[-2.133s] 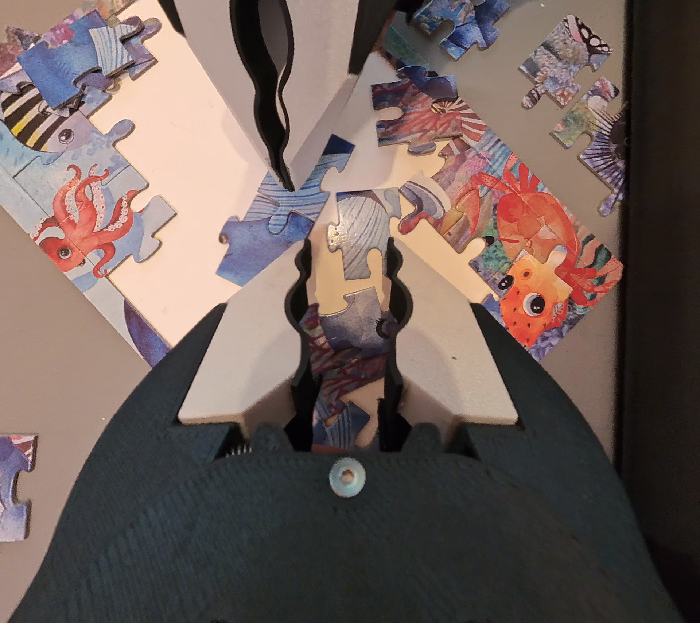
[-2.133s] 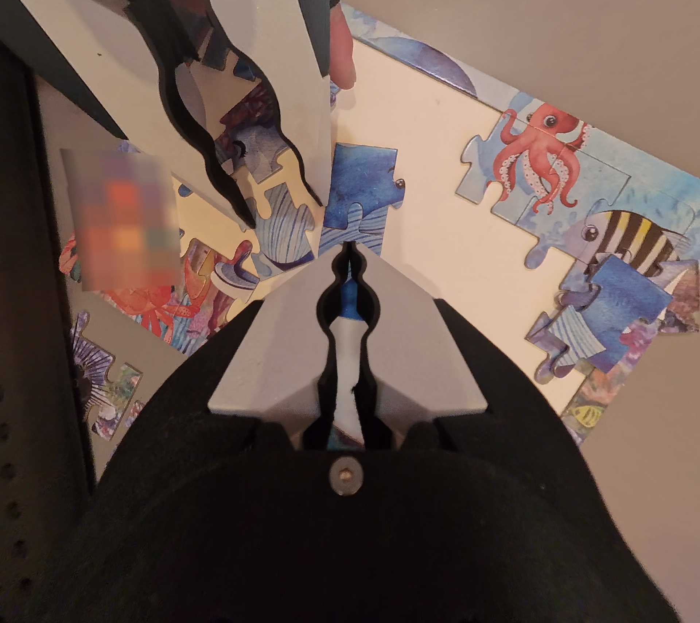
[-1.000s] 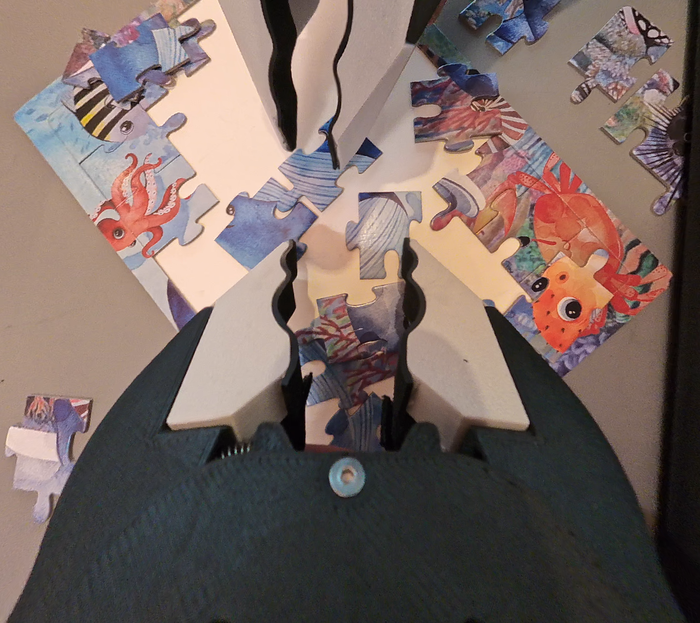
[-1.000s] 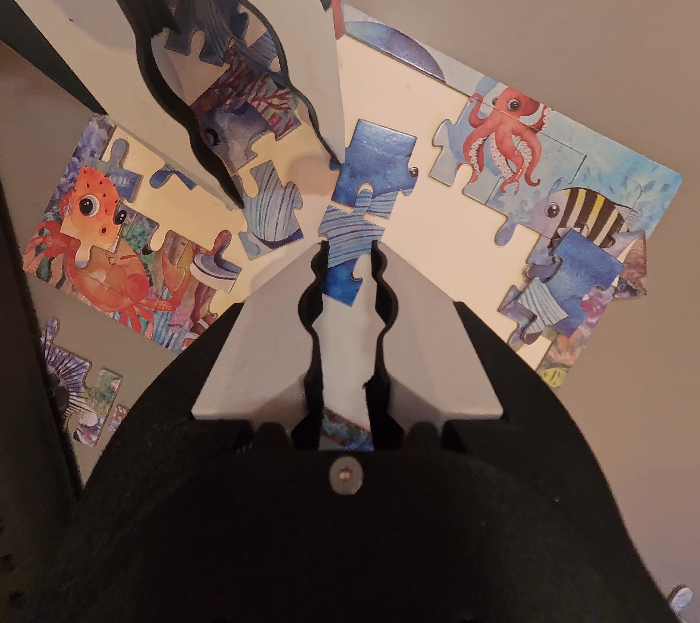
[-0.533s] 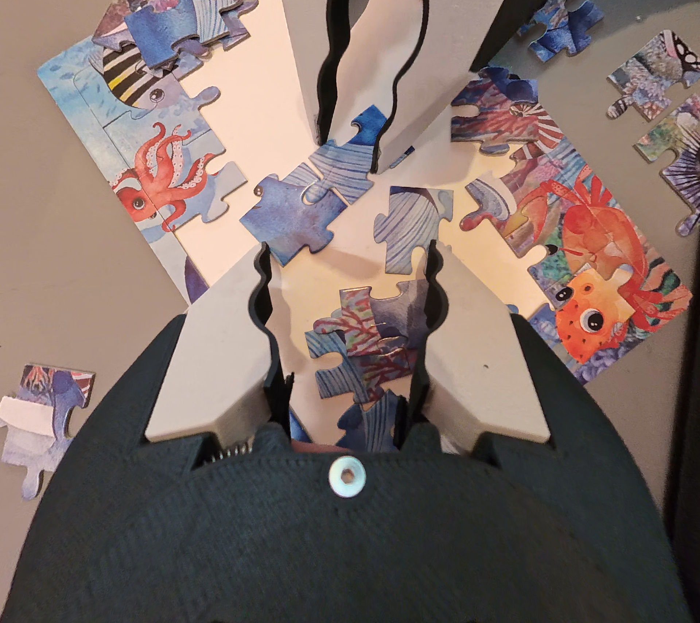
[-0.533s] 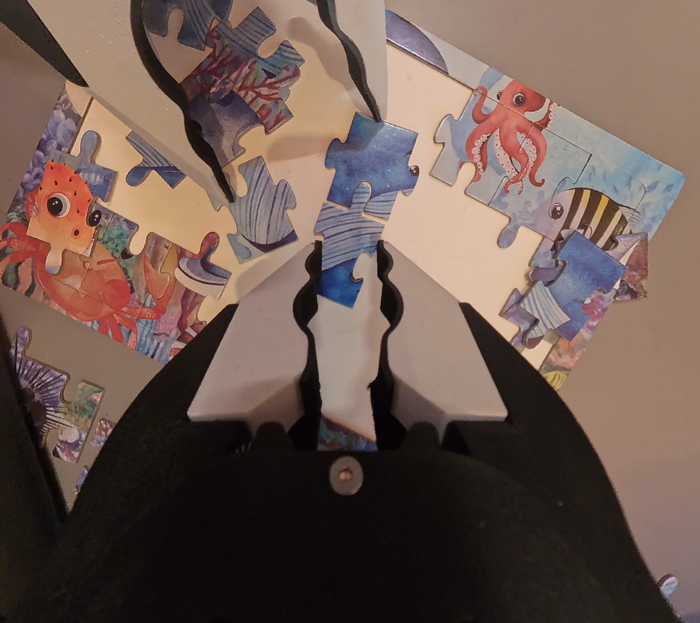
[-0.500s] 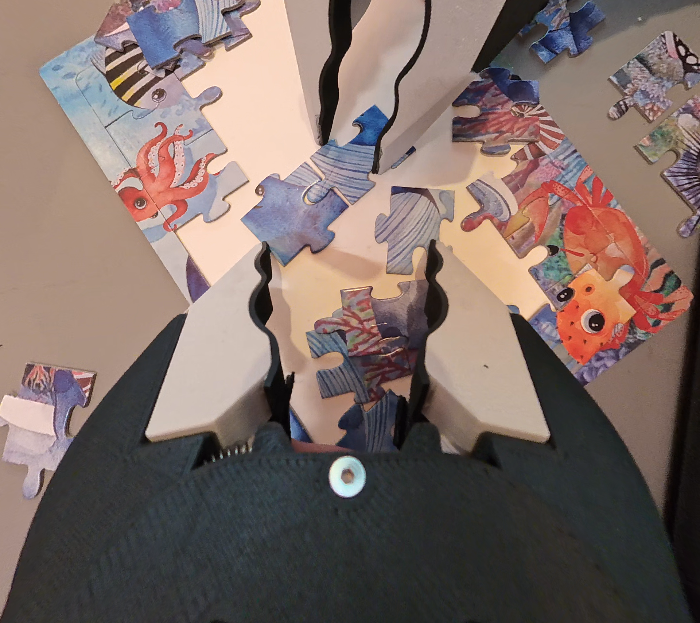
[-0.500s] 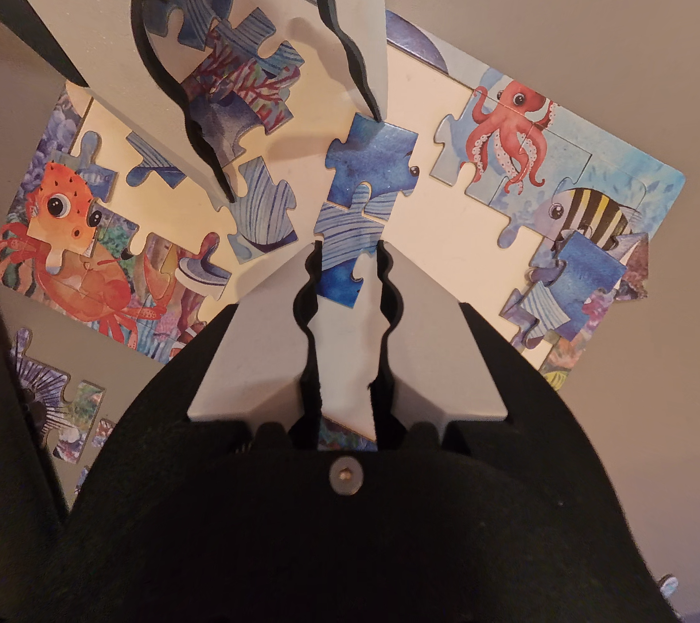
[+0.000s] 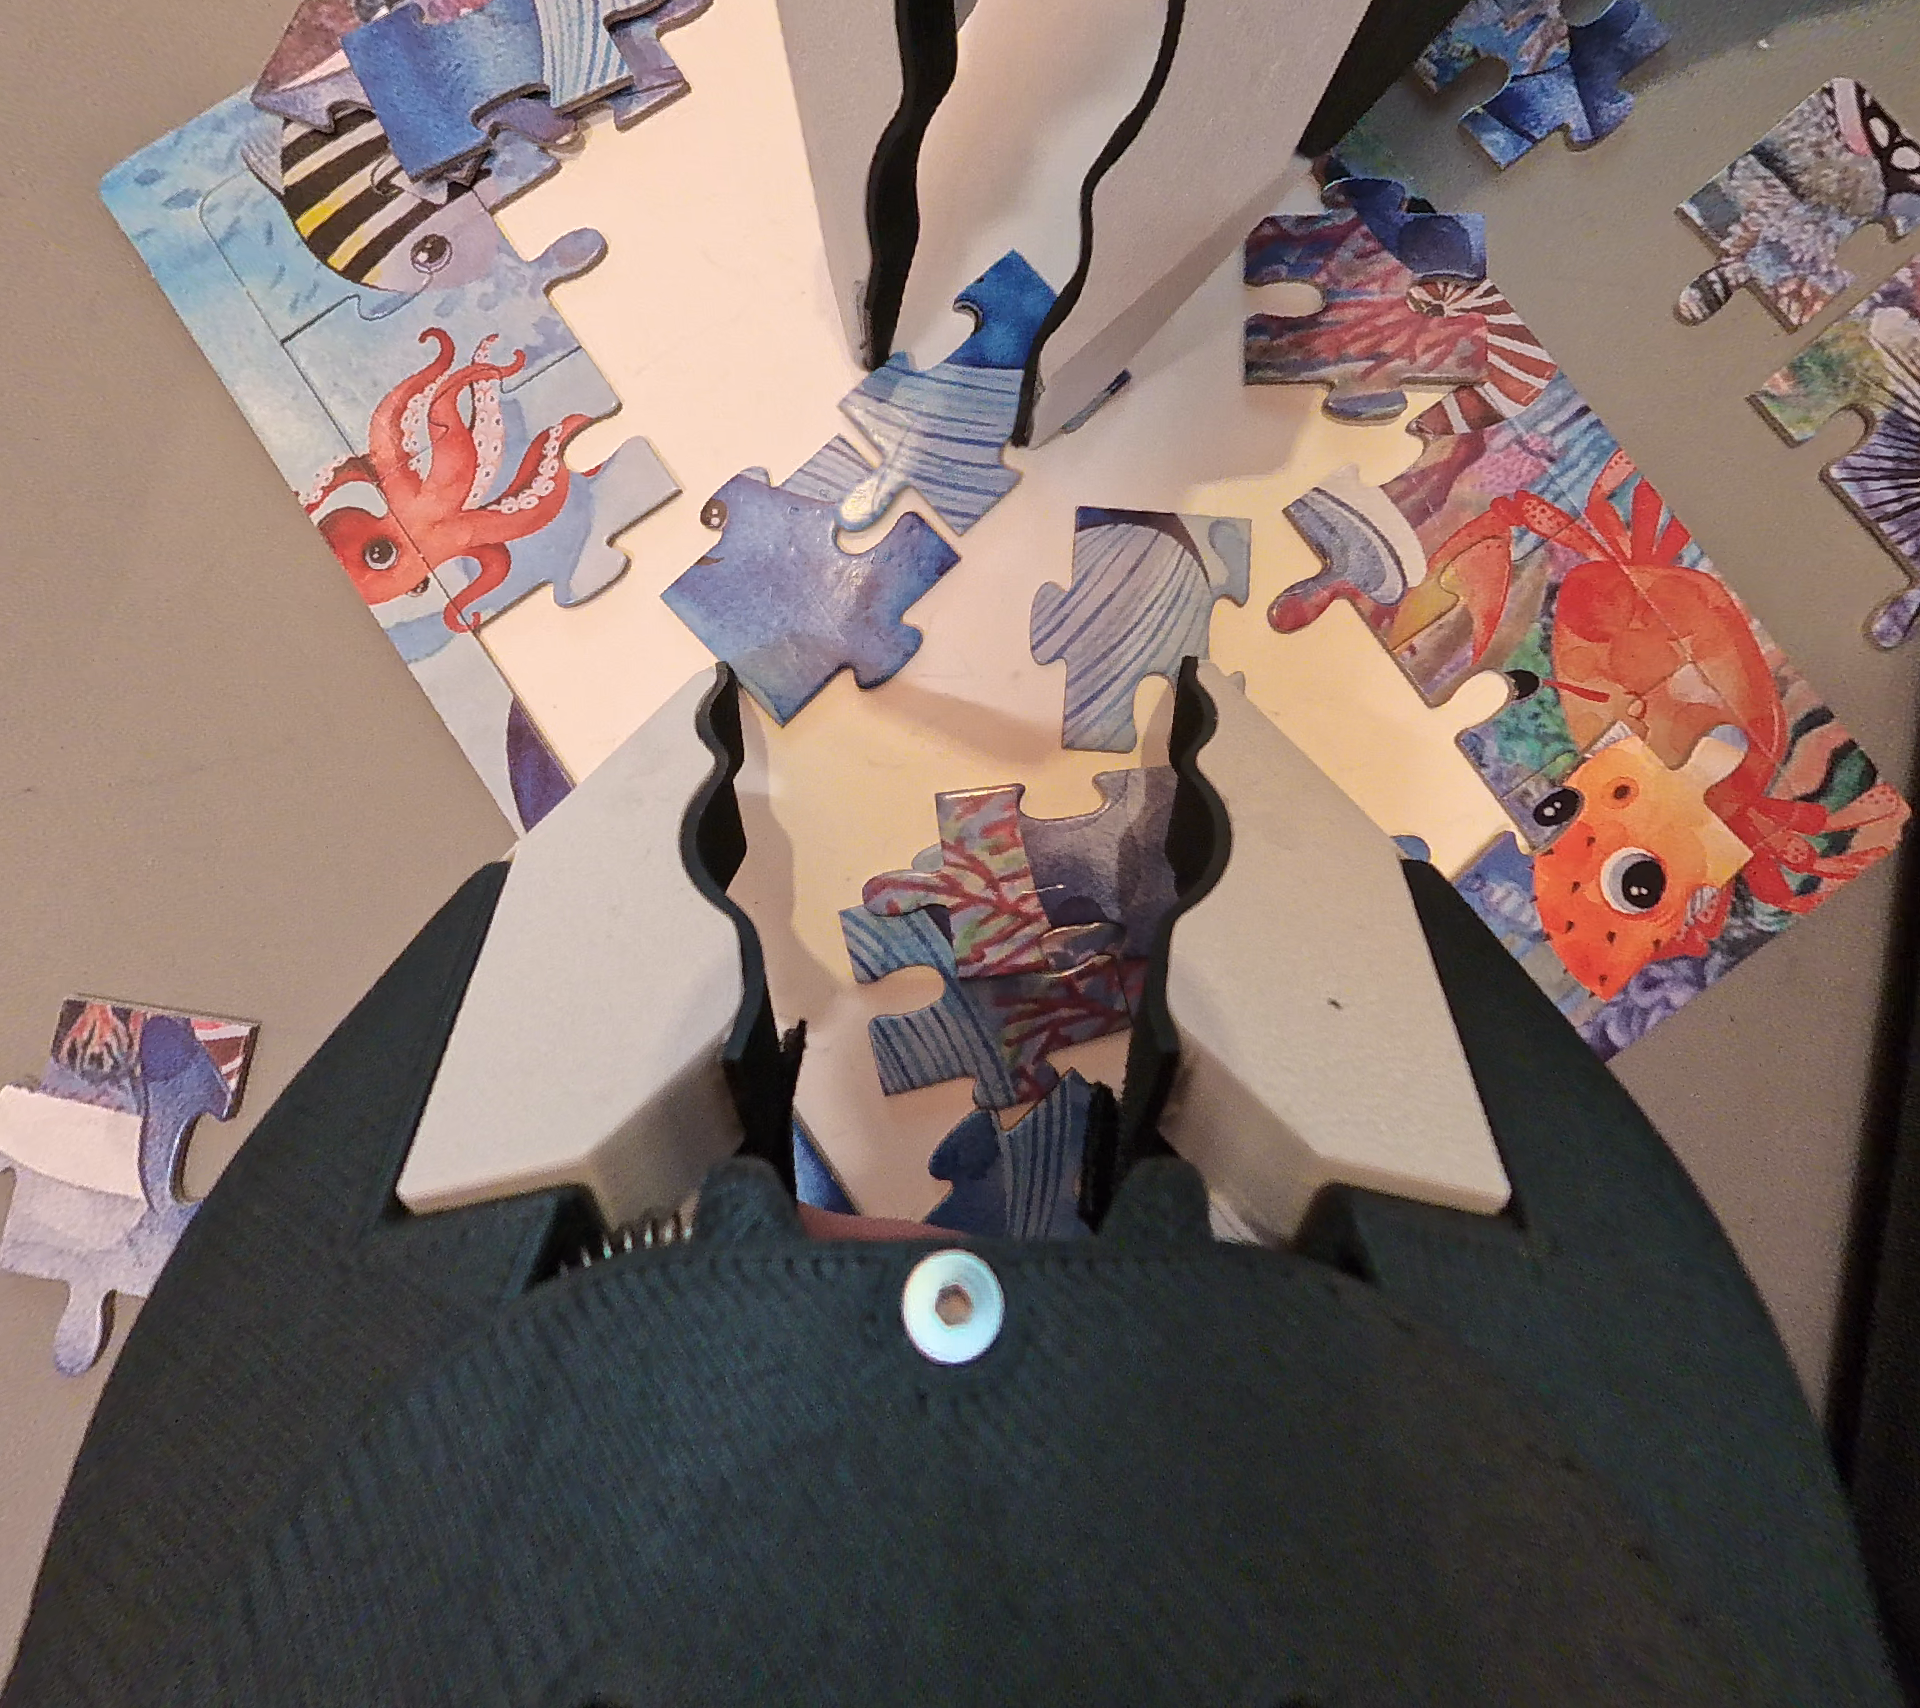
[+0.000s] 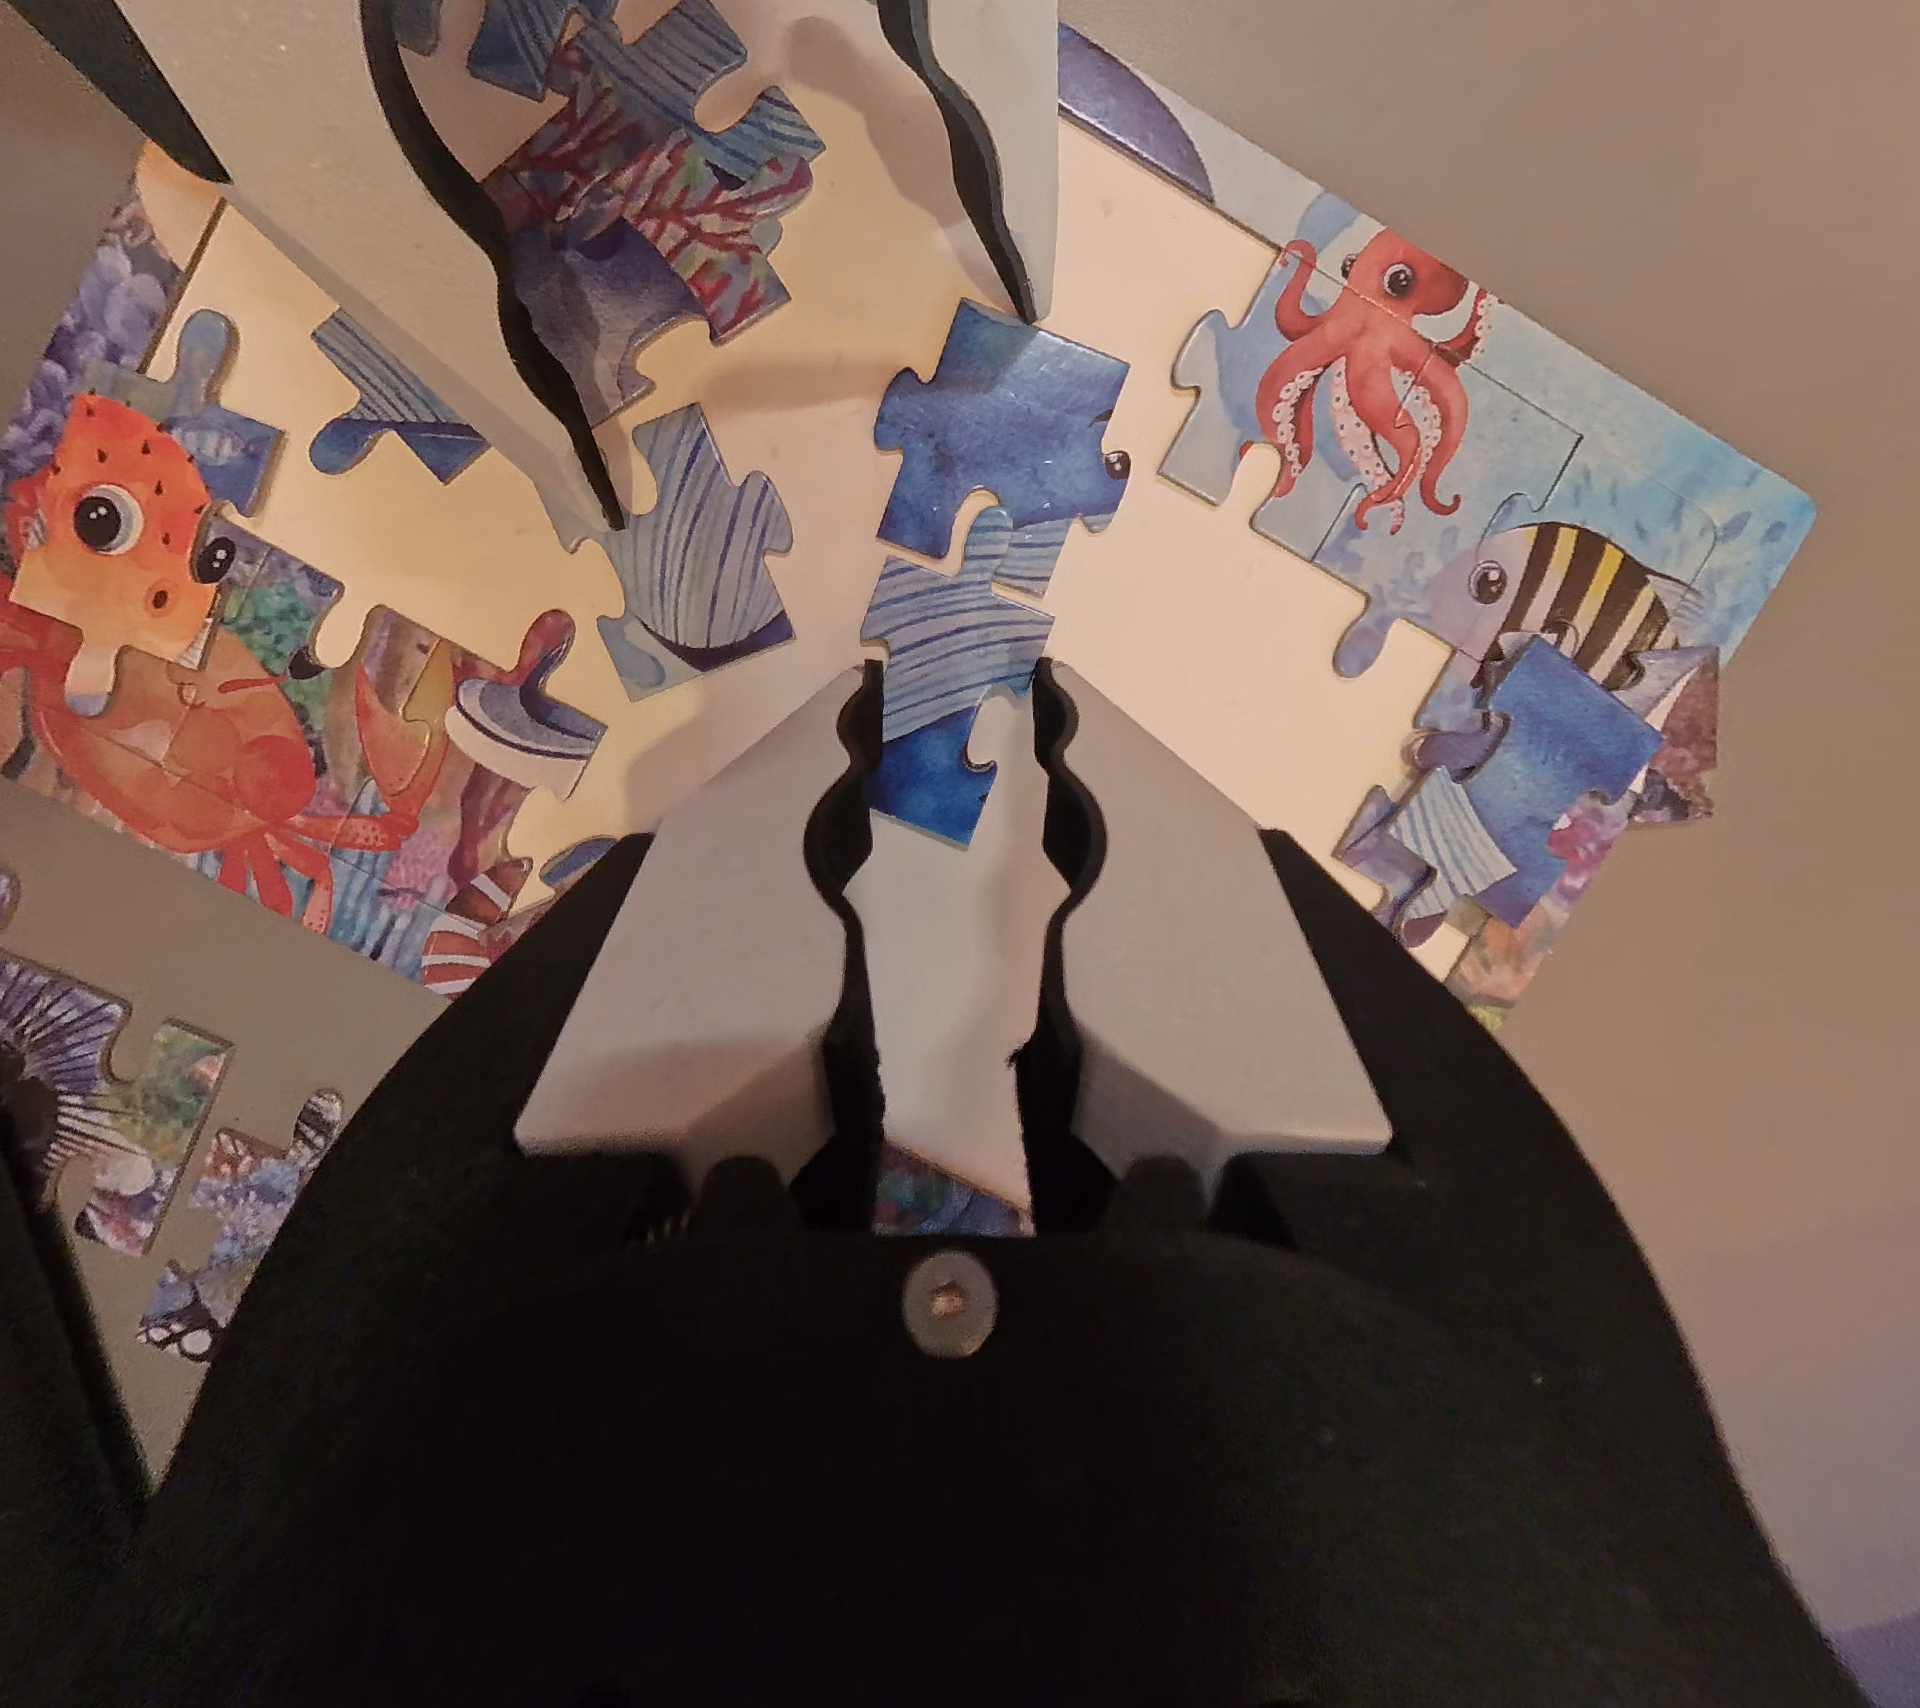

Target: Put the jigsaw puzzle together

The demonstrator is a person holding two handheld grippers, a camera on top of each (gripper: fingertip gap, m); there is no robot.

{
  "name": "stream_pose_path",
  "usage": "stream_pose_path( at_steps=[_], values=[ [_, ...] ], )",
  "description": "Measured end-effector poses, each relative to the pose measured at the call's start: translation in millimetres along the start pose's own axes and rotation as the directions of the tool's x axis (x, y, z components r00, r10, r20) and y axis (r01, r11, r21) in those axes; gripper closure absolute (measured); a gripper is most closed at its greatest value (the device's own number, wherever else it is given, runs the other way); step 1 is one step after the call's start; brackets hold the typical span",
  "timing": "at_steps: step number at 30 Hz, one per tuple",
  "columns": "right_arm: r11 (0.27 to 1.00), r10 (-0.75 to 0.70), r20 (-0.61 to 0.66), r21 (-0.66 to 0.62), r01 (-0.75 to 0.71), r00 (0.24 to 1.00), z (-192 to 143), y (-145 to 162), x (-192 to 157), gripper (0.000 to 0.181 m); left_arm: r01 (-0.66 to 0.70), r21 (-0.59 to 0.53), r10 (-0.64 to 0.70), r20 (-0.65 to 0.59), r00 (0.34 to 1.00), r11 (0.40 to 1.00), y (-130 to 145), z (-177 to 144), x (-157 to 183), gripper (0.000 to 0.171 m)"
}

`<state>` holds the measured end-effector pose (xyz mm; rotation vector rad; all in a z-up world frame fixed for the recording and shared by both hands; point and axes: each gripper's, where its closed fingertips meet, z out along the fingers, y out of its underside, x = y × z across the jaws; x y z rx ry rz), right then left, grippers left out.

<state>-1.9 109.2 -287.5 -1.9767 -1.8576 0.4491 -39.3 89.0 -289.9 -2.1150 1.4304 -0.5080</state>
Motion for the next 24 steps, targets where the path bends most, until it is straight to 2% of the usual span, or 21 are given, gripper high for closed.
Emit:
stream_pose_path(
  at_steps=[12, 17, 24],
  values=[
    [1.000, 0.028, 0.025, 0.005, -0.028, 0.999, 1.4, -1.0, -3.6, 0.154, -0.002, 0.000, 0.002, -0.003, 1.000, 1.000, -0.3, 0.3, 0.6, 0.090],
    [0.998, 0.053, 0.044, 0.033, -0.055, 0.998, -3.0, -4.3, -3.0, 0.146, -0.003, 0.000, 0.003, -0.004, 1.000, 1.000, -0.1, 0.1, 1.0, 0.090],
    [0.999, 0.052, 0.046, 0.011, -0.053, 0.998, -2.0, -0.5, -3.7, 0.149, -0.003, -0.004, 0.003, -0.005, 1.000, 1.000, 0.1, 0.1, 2.1, 0.088]
  ],
)
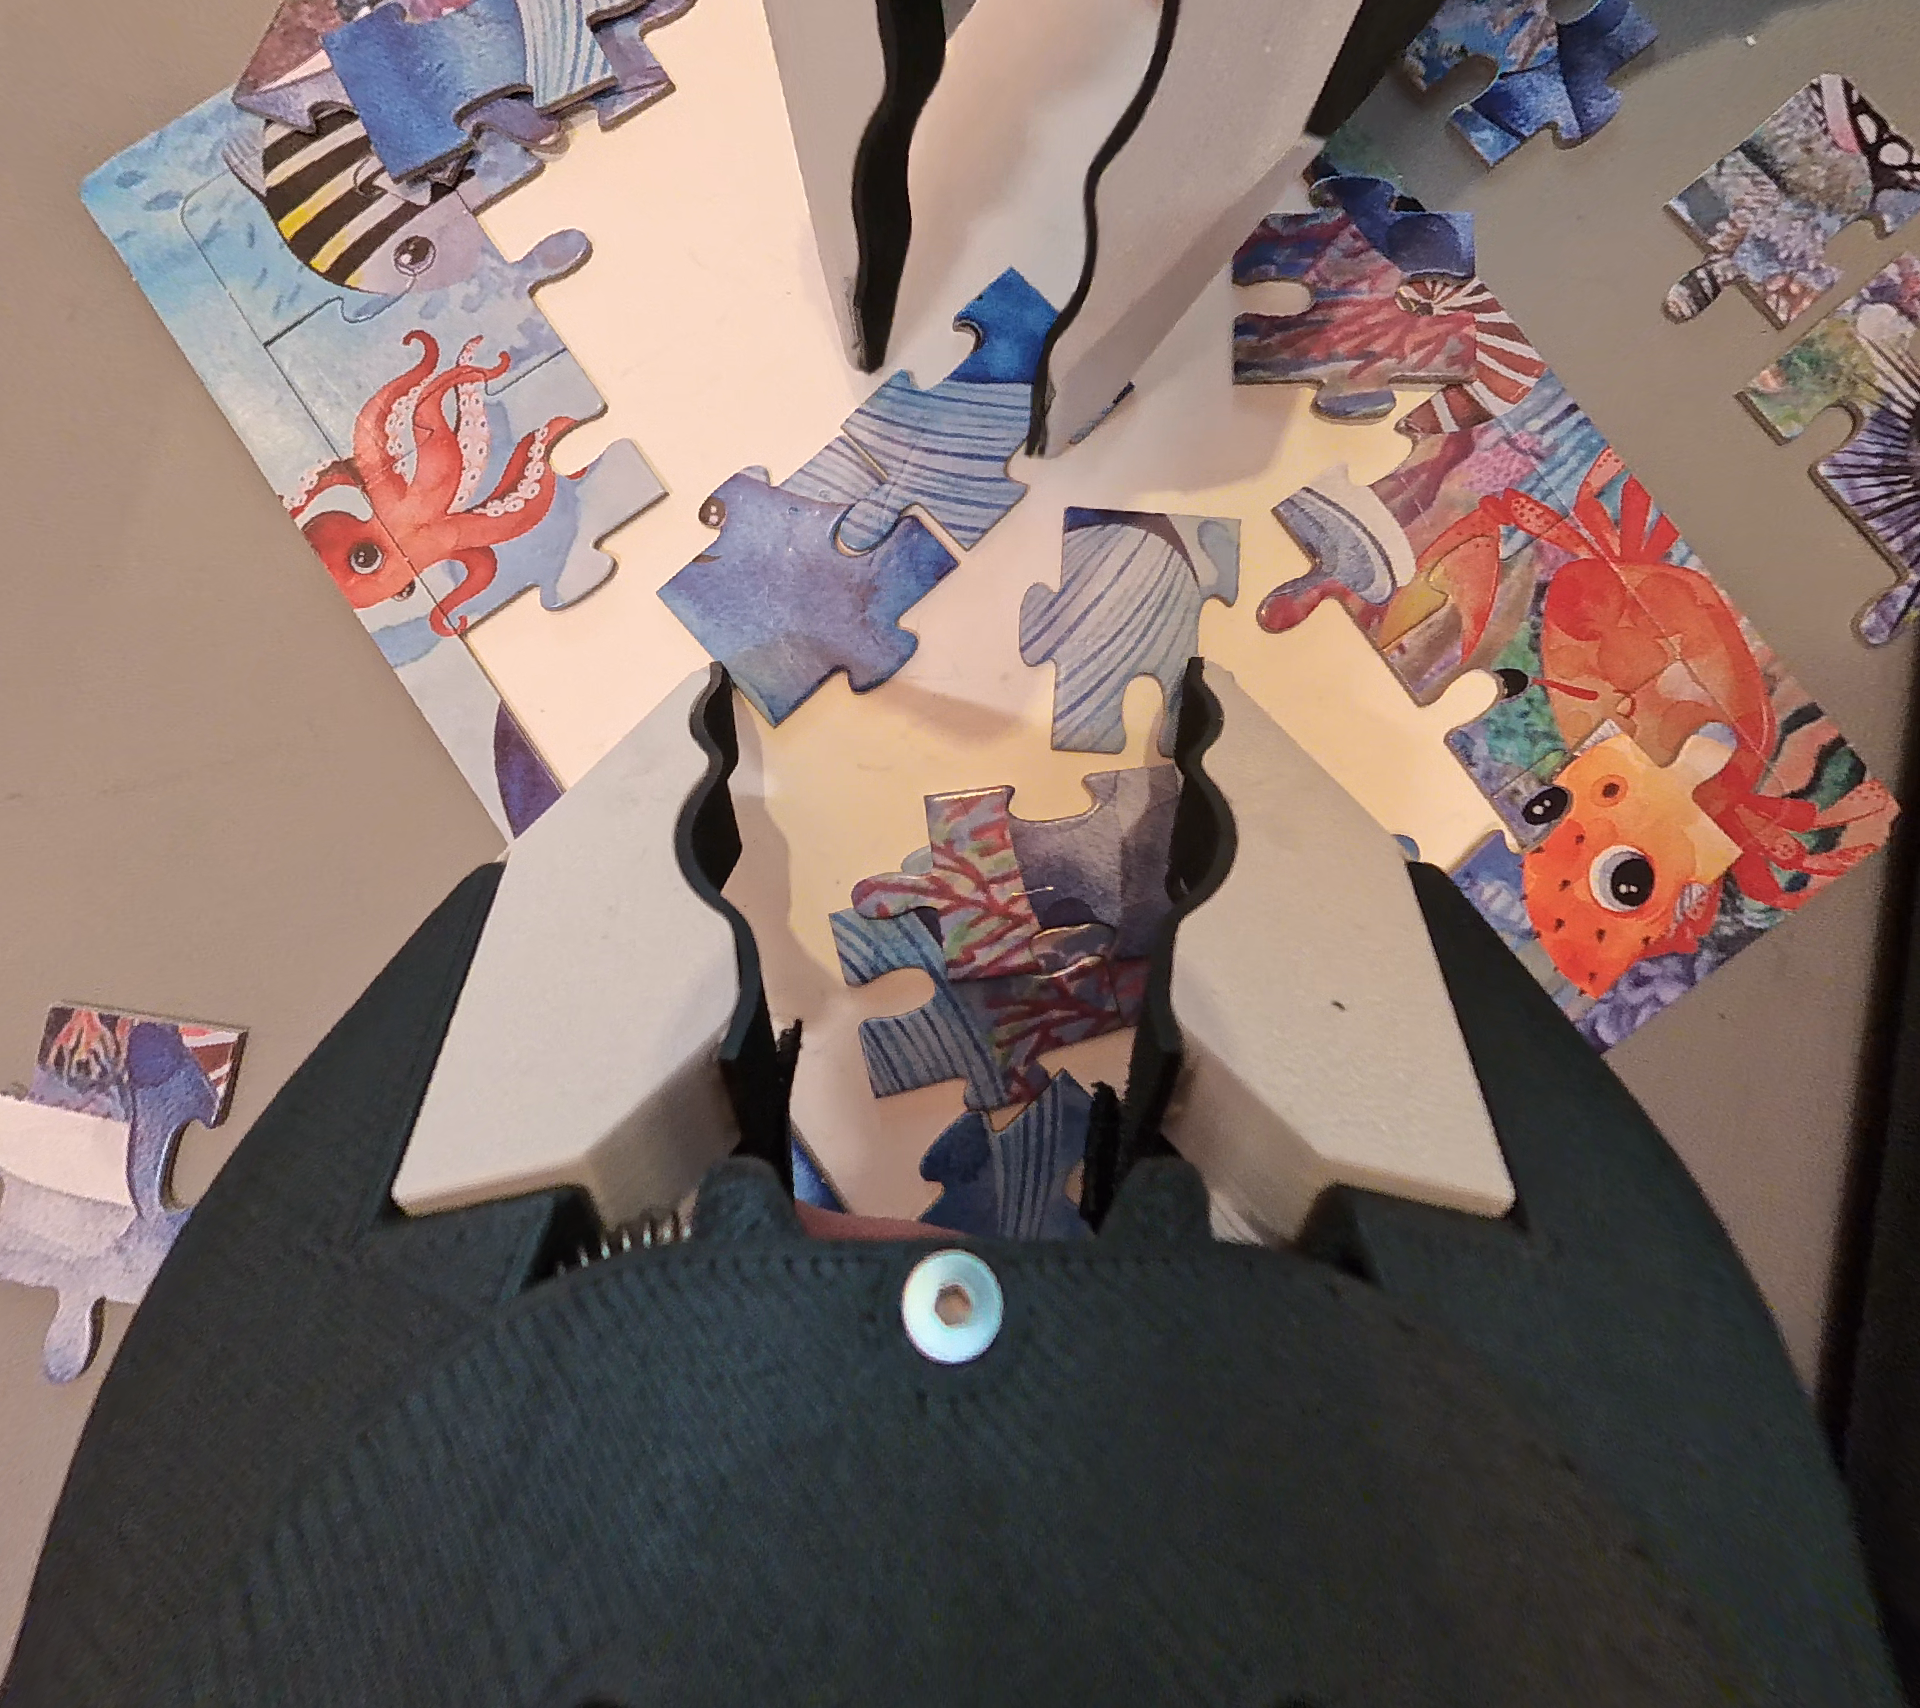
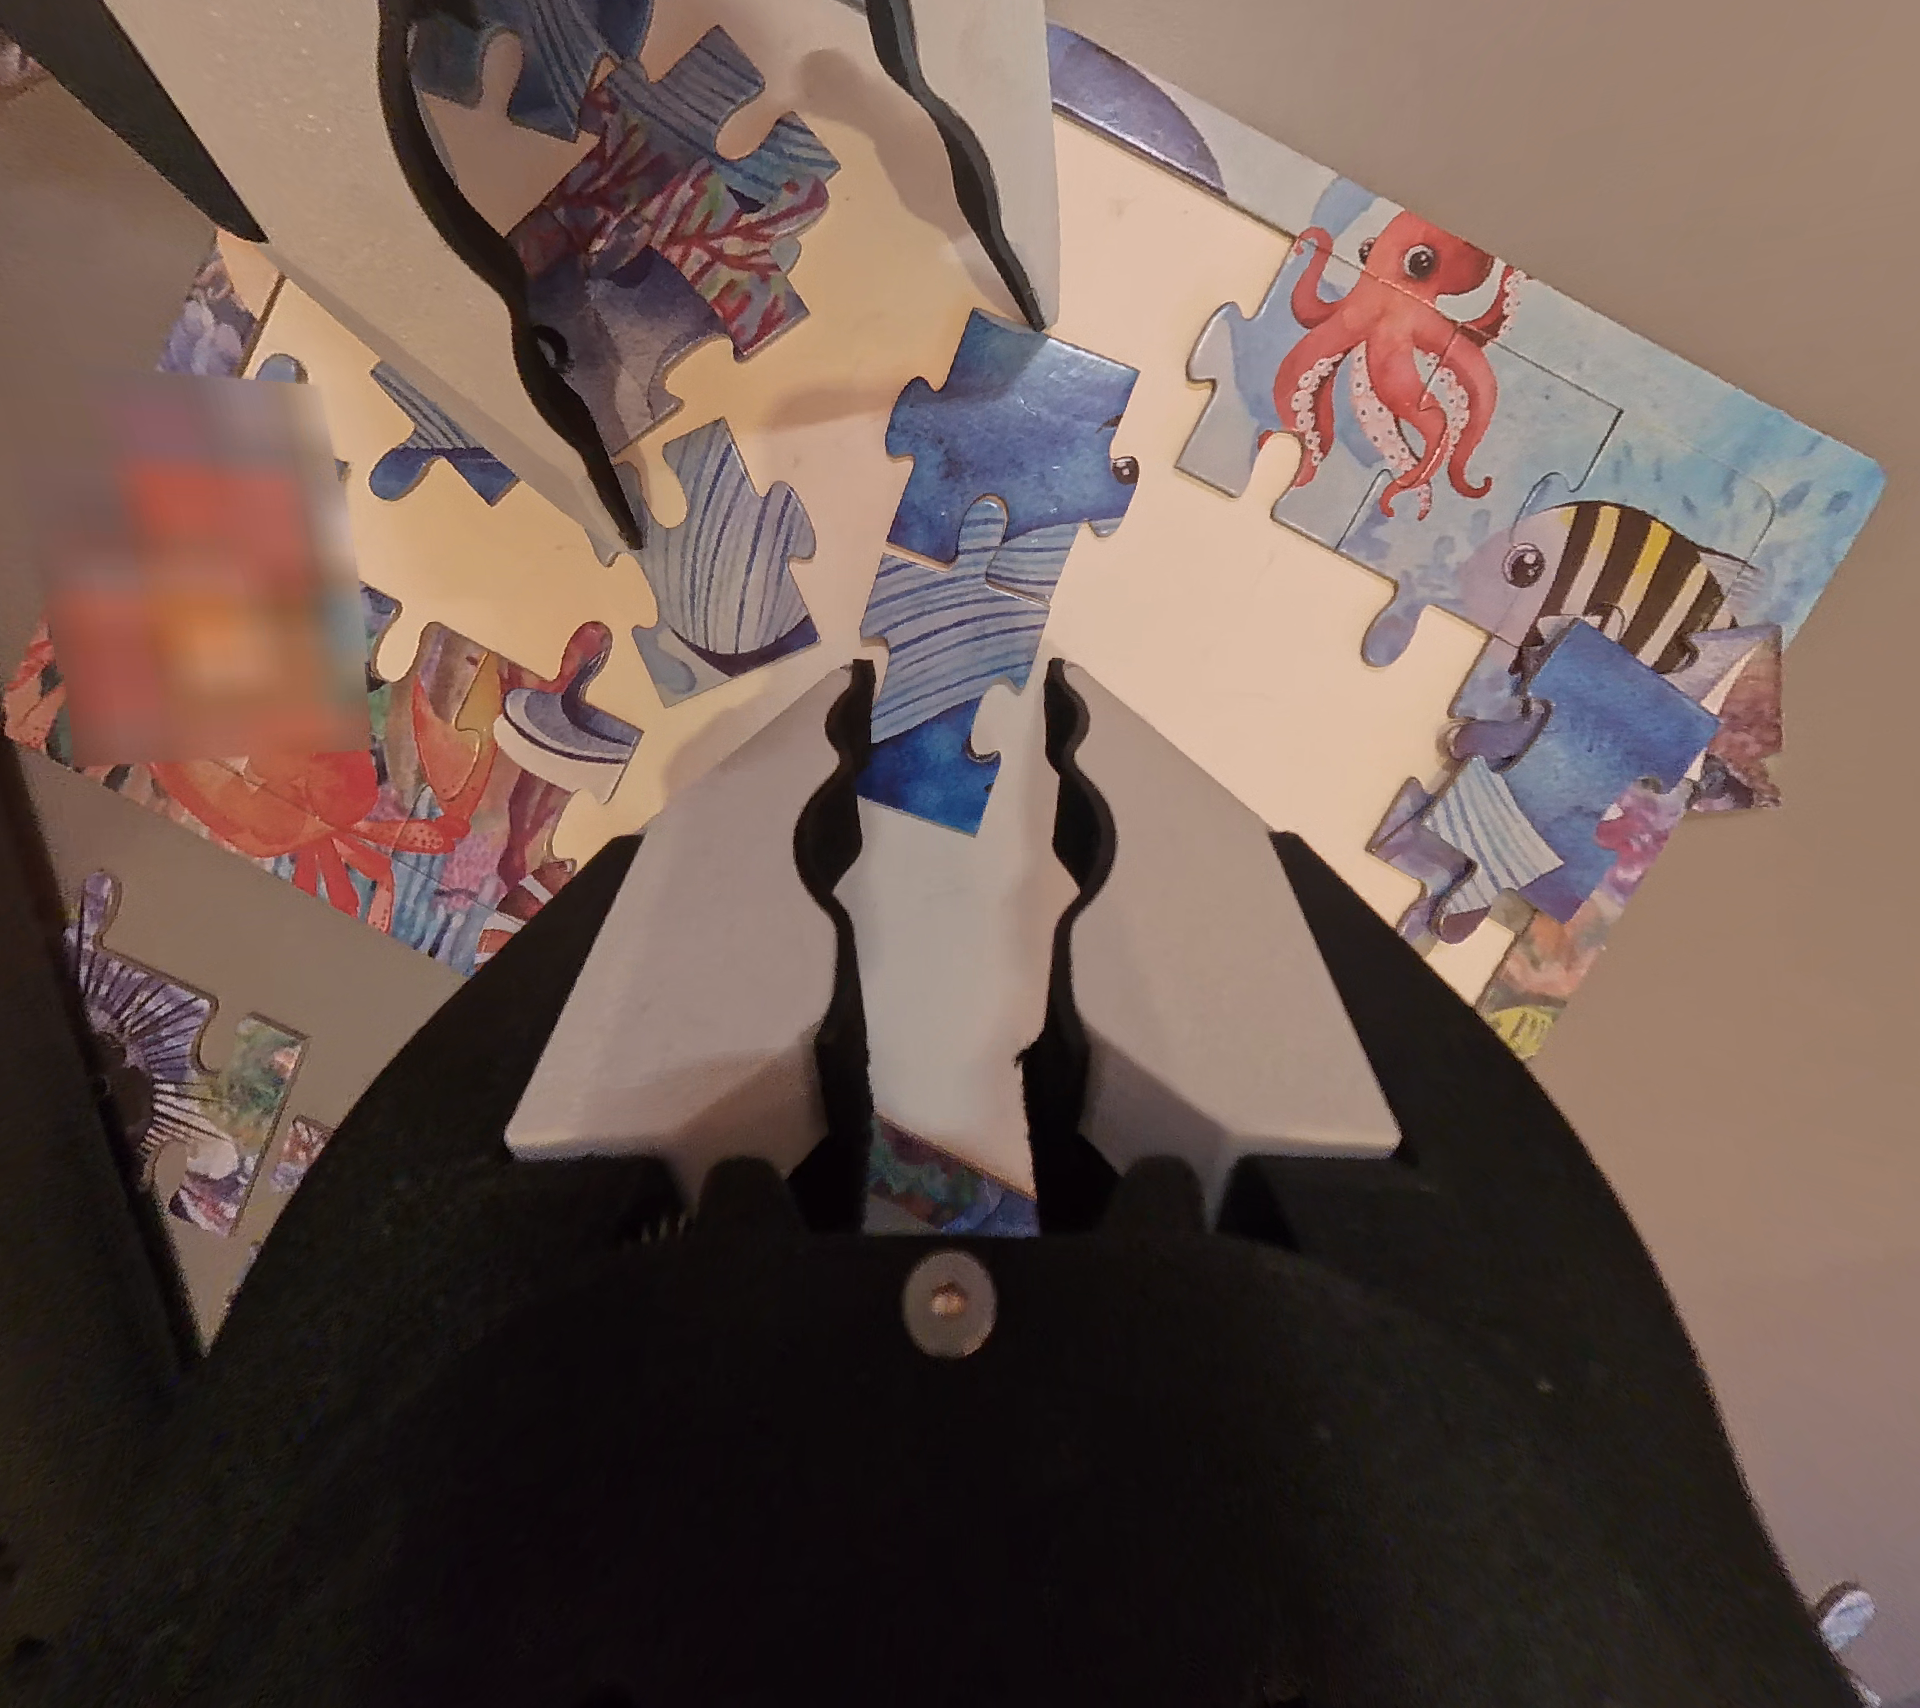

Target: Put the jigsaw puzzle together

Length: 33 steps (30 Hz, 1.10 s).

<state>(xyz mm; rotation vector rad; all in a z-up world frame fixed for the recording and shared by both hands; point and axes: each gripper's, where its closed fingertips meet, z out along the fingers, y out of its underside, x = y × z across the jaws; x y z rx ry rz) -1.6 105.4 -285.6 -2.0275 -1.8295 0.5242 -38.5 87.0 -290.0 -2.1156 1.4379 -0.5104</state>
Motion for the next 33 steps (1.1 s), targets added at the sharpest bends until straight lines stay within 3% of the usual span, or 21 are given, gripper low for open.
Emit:
stream_pose_path(
  at_steps=[25, 33],
  values=[
    [1.000, 0.005, -0.047, 0.024, -0.003, 0.999, -2.9, -7.1, 4.3, 0.151, -0.004, -0.004, 0.004, 0.000, 1.000, 1.000, 0.2, 0.0, 1.0, 0.086],
    [1.000, 0.024, -0.010, 0.002, -0.024, 1.000, 2.9, -1.4, 1.0, 0.152, -0.004, -0.004, 0.004, 0.000, 1.000, 1.000, 0.2, 0.2, 1.1, 0.086]
  ],
)
